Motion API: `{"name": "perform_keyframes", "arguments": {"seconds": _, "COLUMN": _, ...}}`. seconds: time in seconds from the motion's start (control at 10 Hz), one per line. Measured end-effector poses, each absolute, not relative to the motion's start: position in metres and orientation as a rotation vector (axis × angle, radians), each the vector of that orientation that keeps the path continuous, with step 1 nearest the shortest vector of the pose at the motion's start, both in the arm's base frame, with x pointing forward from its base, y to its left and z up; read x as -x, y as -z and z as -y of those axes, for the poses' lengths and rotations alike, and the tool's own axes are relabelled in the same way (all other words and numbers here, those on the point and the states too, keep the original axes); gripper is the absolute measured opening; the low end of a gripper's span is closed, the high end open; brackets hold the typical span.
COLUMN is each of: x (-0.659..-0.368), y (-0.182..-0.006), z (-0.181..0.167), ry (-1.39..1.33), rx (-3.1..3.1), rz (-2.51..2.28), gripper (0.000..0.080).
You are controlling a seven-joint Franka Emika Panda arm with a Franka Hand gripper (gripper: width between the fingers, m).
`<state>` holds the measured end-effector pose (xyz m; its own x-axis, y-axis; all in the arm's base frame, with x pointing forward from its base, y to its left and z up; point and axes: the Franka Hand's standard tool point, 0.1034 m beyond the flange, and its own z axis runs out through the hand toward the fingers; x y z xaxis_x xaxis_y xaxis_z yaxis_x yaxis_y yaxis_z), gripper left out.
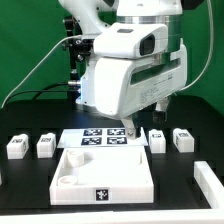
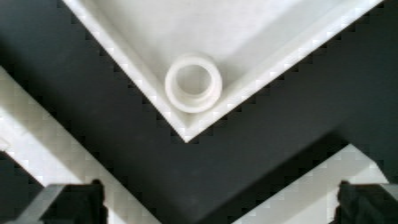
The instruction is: Assemble one leg
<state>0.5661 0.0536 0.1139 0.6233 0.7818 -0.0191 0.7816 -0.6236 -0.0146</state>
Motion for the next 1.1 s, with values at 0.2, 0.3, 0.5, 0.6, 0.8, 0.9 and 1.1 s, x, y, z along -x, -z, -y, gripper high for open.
{"name": "perform_keyframes", "arguments": {"seconds": 0.2, "x": -0.566, "y": -0.114, "z": -0.054, "ry": -0.037, "rx": 2.826, "rz": 1.361, "gripper": 0.0650}}
{"name": "perform_keyframes", "arguments": {"seconds": 0.3, "x": -0.566, "y": -0.114, "z": -0.054, "ry": -0.037, "rx": 2.826, "rz": 1.361, "gripper": 0.0650}}
{"name": "perform_keyframes", "arguments": {"seconds": 0.5, "x": -0.566, "y": -0.114, "z": -0.053, "ry": -0.037, "rx": 2.797, "rz": 1.417, "gripper": 0.0650}}
{"name": "perform_keyframes", "arguments": {"seconds": 0.6, "x": -0.565, "y": -0.113, "z": -0.054, "ry": -0.038, "rx": 2.797, "rz": 1.418, "gripper": 0.0650}}
{"name": "perform_keyframes", "arguments": {"seconds": 0.8, "x": -0.531, "y": -0.101, "z": -0.053, "ry": -0.009, "rx": 2.637, "rz": 1.720, "gripper": 0.0650}}
{"name": "perform_keyframes", "arguments": {"seconds": 0.9, "x": -0.507, "y": -0.097, "z": -0.045, "ry": -0.041, "rx": 2.505, "rz": 1.891, "gripper": 0.0650}}
{"name": "perform_keyframes", "arguments": {"seconds": 1.1, "x": -0.487, "y": -0.092, "z": -0.027, "ry": -0.054, "rx": 2.308, "rz": 2.116, "gripper": 0.0650}}
